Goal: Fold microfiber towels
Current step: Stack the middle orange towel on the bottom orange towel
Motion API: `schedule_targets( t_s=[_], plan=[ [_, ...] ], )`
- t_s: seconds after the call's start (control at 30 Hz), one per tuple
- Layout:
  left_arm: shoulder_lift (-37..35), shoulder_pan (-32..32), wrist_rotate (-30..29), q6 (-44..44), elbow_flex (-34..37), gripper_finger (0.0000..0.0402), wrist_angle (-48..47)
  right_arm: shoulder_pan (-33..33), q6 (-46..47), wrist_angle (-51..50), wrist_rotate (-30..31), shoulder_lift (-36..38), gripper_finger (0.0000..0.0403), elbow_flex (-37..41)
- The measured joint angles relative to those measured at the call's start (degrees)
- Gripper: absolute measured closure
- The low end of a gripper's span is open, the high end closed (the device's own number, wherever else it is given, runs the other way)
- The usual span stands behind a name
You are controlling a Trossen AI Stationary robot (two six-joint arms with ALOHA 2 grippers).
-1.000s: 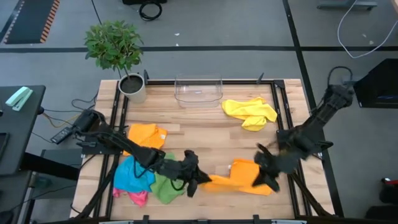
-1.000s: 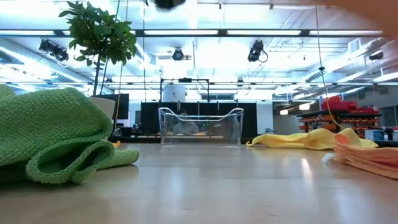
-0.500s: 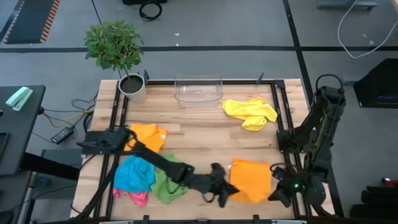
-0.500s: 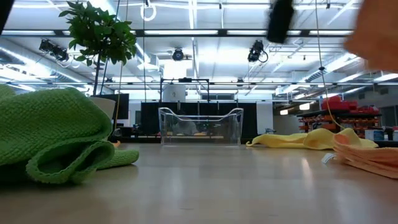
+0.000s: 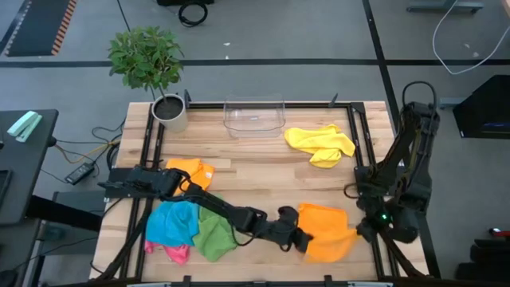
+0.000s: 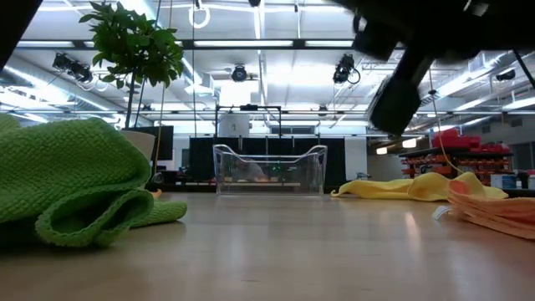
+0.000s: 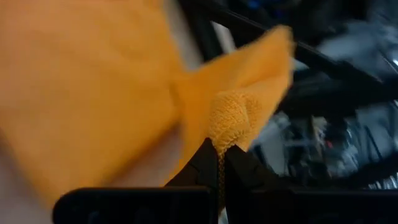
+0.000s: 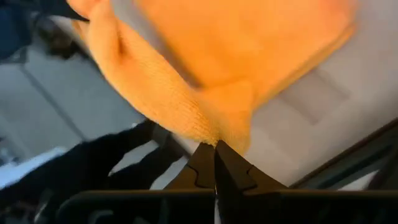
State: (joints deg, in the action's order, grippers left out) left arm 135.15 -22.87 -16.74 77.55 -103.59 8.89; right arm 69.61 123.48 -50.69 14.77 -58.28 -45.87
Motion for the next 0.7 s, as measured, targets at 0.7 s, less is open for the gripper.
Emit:
schedule_targets(
  t_s=[0.7],
  plan=[
    [0.0,7.8,1.7,-3.6,0.0,0.0361,-13.8,-20.4,-10.1,3.3,-15.3,2.6,0.04,13.2]
  ],
)
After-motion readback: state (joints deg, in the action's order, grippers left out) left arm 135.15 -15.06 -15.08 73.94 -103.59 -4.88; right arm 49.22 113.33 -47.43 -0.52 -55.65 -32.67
